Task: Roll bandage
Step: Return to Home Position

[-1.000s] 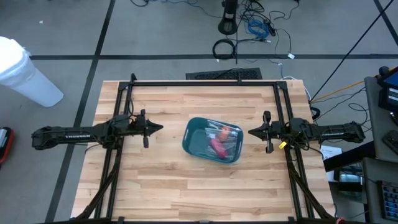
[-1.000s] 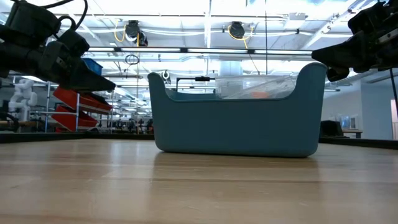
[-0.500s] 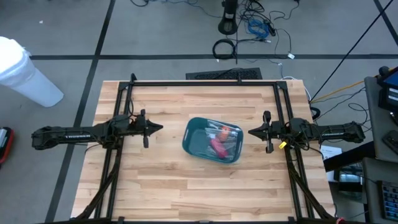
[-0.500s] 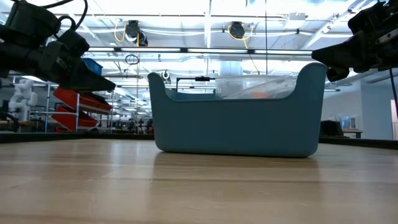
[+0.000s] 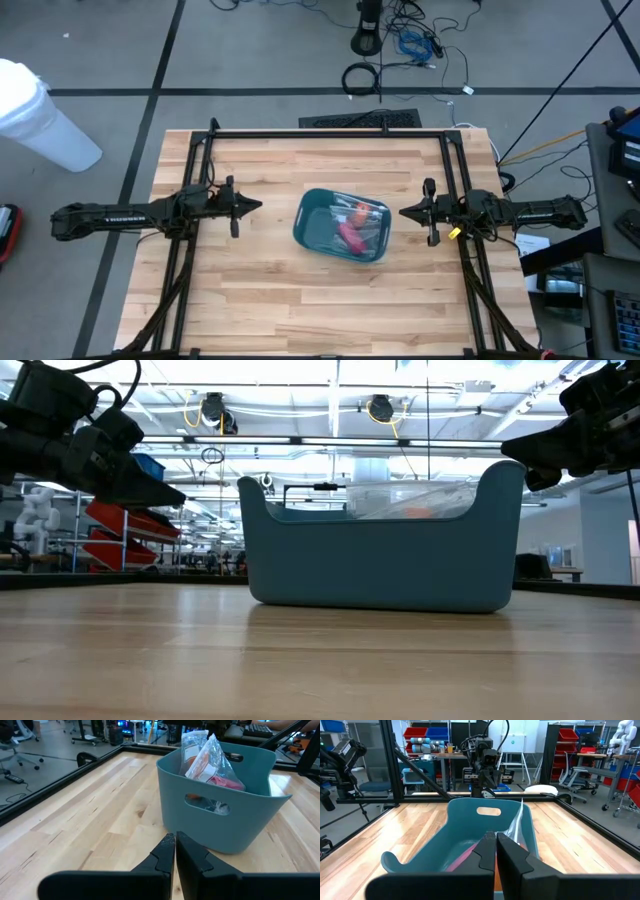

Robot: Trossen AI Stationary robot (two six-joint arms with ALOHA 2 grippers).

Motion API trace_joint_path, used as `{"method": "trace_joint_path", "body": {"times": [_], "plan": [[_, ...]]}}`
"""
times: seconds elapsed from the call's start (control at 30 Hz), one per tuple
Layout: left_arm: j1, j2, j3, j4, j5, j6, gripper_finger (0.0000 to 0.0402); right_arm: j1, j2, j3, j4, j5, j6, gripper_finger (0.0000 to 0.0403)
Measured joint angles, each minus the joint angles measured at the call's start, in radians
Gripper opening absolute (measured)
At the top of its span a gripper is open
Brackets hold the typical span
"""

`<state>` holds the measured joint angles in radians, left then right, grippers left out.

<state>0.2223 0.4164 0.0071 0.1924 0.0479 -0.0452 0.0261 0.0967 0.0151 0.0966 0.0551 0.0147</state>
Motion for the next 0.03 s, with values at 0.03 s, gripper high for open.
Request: {"method": "trace_joint_path", "body": {"times": [0.03], "plan": [[0.0,0.0,0.0,0.0,0.0,0.0,0.0022,0.0,0.0,0.0,0.0,0.0,0.0,0.0]]}}
